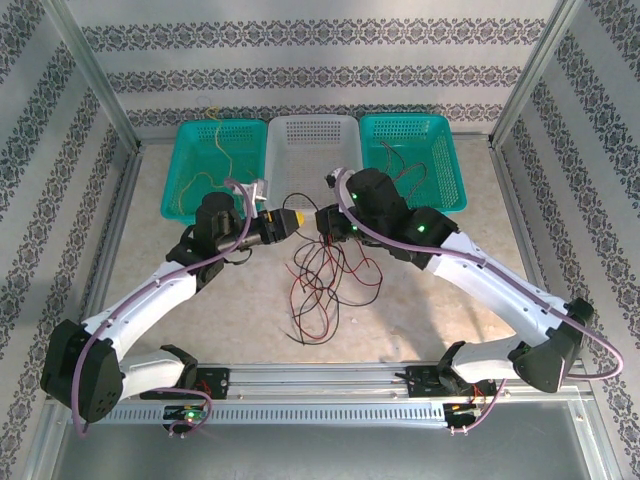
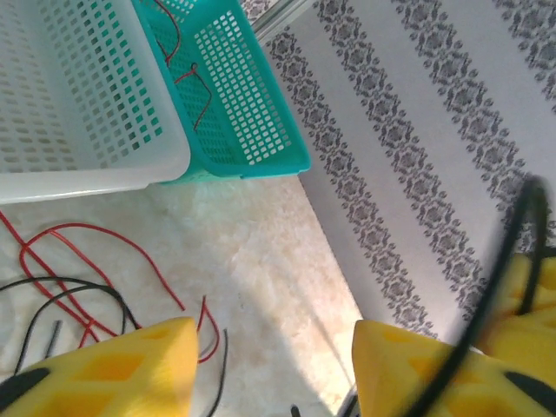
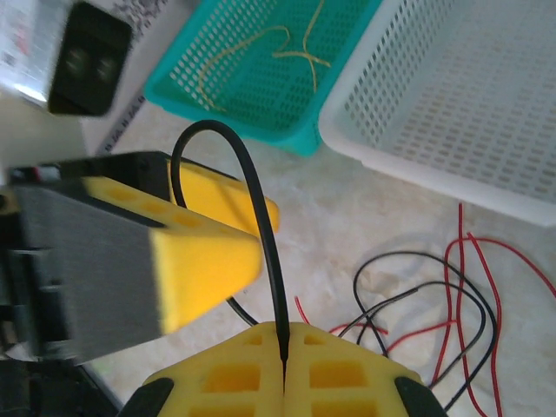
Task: Untangle the cables
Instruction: Pick up the cable from the center of the table, then place the cable into the container.
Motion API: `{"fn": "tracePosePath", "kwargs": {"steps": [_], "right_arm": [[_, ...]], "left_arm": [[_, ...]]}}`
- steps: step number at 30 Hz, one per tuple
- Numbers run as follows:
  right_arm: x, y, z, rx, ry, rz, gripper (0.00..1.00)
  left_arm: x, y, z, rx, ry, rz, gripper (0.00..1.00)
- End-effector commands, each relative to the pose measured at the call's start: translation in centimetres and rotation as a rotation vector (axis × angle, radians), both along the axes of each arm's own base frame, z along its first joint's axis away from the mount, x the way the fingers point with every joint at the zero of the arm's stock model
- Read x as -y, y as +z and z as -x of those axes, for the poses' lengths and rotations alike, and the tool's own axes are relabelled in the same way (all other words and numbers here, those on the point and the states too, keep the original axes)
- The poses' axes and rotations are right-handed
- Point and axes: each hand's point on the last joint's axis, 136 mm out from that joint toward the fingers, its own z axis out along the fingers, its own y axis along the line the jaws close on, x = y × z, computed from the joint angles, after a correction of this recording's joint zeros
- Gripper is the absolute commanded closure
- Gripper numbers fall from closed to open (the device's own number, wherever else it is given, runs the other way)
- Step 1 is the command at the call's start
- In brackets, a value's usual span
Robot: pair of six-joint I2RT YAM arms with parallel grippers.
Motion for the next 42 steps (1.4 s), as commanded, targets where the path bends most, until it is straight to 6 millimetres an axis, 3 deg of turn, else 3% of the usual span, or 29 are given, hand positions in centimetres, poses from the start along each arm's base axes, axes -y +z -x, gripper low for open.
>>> {"fn": "tracePosePath", "kwargs": {"steps": [1,8,11,18,21,23,33,42], "right_arm": [[0.4,2.4,0.0,0.052,0.002,-0.028,1.00],[0.9,3.4,0.2,0.069,-0.008,-0.050,0.99],[1.5,3.9,0.2,0.080,-0.027,-0.061,0.93],[2.3,3.2,-0.3,0.070,-0.075,-0.077,0.70],[2.3,2.8,-0.5,0.062,-0.087,-0.084,0.54],[2.4,2.4,-0.7,0.056,-0.097,-0.081,0.50],[5.1,-2.6,-2.5,-0.053,-0.227,-0.078,0.50],[8.2,-5.6,-2.2,-0.102,-0.318,-0.062,0.49]], "left_arm": [[1.0,3.7,-0.3,0.112,-0.031,0.044,0.65],[1.6,8.1,-0.8,0.214,-0.050,0.078,0.87],[1.5,10.7,-0.8,0.262,-0.048,0.093,0.99],[1.0,19.1,1.1,0.441,-0.070,0.243,1.00],[1.0,21.4,1.7,0.481,-0.084,0.305,1.00],[1.0,22.4,1.6,0.495,-0.088,0.325,1.00],[0.9,26.6,0.8,0.585,-0.076,0.284,1.00],[-0.6,24.0,-6.7,0.479,0.181,0.073,1.00]]}}
